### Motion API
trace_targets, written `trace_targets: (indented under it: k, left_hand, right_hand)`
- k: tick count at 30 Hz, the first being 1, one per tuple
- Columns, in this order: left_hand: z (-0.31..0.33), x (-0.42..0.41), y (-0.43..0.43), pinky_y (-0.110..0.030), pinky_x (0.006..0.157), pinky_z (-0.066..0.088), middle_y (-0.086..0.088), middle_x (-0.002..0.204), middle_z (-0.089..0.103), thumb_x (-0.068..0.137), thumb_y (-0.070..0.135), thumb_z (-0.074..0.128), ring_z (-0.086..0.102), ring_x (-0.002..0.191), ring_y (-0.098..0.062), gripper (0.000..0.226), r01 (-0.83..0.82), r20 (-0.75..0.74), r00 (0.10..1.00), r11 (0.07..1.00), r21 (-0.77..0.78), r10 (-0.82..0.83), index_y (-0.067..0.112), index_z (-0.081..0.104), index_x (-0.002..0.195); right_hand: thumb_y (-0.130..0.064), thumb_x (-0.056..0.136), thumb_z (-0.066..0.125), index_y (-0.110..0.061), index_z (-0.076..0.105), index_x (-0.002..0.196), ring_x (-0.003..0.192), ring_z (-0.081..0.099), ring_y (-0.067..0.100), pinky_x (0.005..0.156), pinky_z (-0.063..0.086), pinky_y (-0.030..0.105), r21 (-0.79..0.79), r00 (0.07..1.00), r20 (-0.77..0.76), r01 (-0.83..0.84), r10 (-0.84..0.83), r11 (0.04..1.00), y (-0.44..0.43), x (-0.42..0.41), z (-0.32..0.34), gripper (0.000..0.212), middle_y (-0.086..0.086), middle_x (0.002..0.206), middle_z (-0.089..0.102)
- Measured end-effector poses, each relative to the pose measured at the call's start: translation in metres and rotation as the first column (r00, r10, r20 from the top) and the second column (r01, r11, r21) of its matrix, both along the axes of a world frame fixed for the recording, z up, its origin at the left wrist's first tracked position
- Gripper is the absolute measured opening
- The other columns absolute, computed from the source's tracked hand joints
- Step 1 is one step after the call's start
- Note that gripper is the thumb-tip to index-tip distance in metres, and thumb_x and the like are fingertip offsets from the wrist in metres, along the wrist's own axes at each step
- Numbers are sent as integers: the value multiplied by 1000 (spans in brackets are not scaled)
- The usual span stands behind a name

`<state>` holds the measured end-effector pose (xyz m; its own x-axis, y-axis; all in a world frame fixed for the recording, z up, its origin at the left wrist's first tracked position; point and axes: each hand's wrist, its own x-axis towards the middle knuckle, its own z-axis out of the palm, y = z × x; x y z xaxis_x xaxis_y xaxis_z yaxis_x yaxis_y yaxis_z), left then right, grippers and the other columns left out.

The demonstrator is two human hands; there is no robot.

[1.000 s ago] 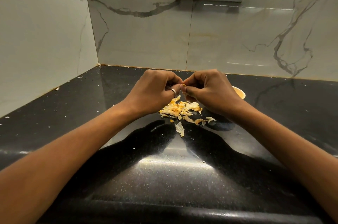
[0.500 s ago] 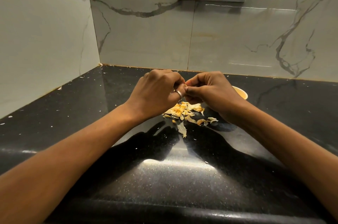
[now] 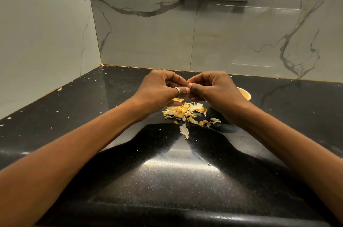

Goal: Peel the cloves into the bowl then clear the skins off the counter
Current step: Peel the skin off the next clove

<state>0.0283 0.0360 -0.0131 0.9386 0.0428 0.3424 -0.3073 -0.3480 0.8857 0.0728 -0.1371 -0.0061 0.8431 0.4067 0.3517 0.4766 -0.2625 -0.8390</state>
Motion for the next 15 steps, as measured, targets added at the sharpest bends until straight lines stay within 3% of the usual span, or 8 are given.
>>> trace_targets:
  k: [5,12,15]
  left_hand:
    - [-1,2,3,-39,68,64,-11,94,73,86,10,76,75,86,-20,15,-41,18,999,997,60,40,10,71,100]
    - [0,2,4,-35,66,63,-10,93,73,86,11,77,74,86,-19,15,-70,58,996,997,38,68,9,71,100]
    - [1,2,3,-35,66,63,-11,93,73,85,10,77,75,85,-20,16,-74,64,995,997,33,72,8,71,100]
  right_hand:
    - [-15,97,62,-11,72,98,80,74,18,73,61,27,-6,1000,24,-6,6,1000,2,-1,-2,11,7,87,75]
    - [-13,96,63,-7,74,105,82,73,12,67,56,19,67,999,-7,-44,44,997,3,-1,-2,15,8,92,76]
    - [-13,96,64,-8,74,107,82,73,14,69,57,22,48,999,30,-36,35,998,3,0,-4,16,7,92,76]
